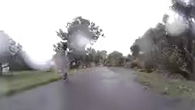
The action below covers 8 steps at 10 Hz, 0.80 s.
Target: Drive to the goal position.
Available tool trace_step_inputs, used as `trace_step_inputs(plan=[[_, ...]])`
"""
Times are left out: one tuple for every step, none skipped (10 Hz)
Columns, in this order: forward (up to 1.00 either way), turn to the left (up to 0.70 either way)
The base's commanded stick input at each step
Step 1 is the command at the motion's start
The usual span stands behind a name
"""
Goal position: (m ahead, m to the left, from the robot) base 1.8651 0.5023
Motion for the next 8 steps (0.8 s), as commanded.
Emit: trace_step_inputs(plan=[[0.85,0.00],[0.85,0.00],[0.85,0.00],[0.85,0.00],[0.85,0.00],[0.85,0.00],[0.85,0.00],[0.85,0.00]])
